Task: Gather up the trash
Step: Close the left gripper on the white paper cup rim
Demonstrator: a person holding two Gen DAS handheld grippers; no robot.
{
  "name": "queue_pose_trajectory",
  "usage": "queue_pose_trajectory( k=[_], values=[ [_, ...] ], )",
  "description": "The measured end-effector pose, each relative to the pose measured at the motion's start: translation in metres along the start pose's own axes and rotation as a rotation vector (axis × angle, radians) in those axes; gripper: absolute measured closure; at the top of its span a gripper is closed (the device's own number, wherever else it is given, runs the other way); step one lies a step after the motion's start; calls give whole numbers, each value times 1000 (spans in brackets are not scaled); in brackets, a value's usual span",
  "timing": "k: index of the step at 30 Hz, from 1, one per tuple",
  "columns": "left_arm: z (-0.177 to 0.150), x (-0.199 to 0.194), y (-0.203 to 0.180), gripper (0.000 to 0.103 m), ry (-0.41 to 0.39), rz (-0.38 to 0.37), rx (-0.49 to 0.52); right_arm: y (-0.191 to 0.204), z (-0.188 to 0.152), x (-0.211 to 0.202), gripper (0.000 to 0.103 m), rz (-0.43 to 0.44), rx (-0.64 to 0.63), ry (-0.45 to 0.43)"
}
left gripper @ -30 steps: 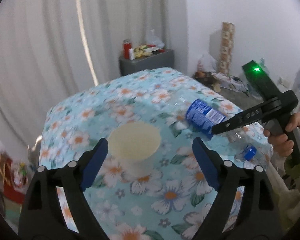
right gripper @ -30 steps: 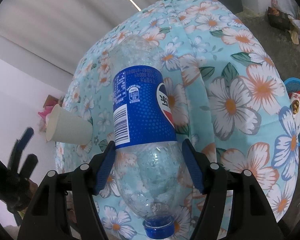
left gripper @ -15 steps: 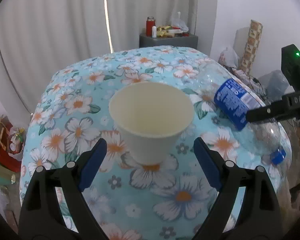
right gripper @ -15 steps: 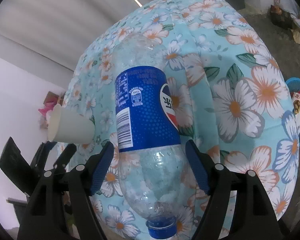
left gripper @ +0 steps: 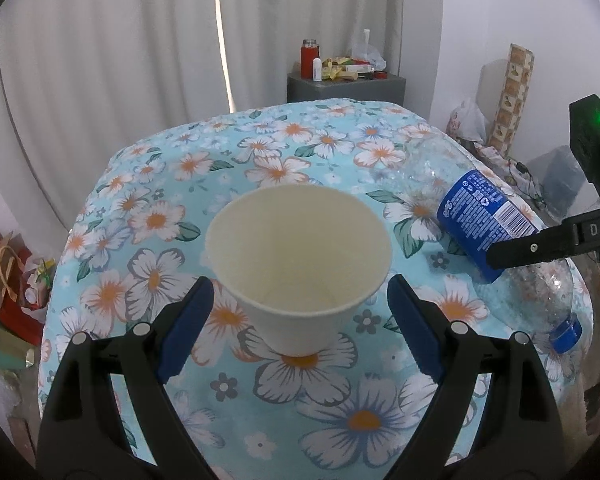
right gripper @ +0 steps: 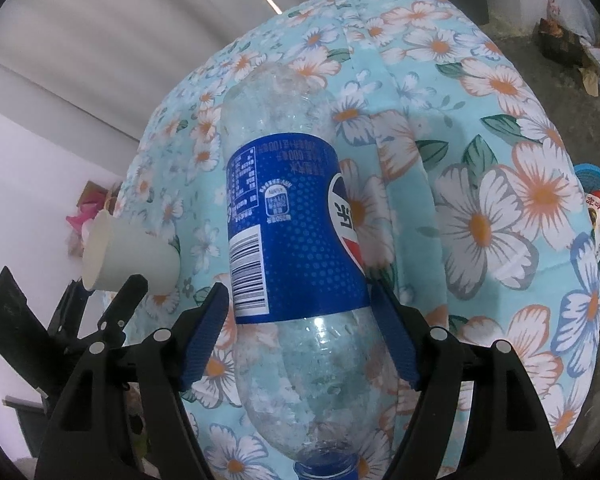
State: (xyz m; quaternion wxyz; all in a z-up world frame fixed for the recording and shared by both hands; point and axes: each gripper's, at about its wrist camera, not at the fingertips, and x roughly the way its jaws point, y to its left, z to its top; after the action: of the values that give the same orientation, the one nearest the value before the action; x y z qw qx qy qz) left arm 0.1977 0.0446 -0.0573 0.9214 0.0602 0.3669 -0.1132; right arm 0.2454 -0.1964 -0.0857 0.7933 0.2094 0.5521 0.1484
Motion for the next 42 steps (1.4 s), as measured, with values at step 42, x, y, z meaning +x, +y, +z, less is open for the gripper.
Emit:
queue_pose_trajectory(
  k=[42],
  values=[
    [8, 0, 2, 31, -14, -18, -36, -22, -33, -22, 41, 65, 55, 38]
  ],
)
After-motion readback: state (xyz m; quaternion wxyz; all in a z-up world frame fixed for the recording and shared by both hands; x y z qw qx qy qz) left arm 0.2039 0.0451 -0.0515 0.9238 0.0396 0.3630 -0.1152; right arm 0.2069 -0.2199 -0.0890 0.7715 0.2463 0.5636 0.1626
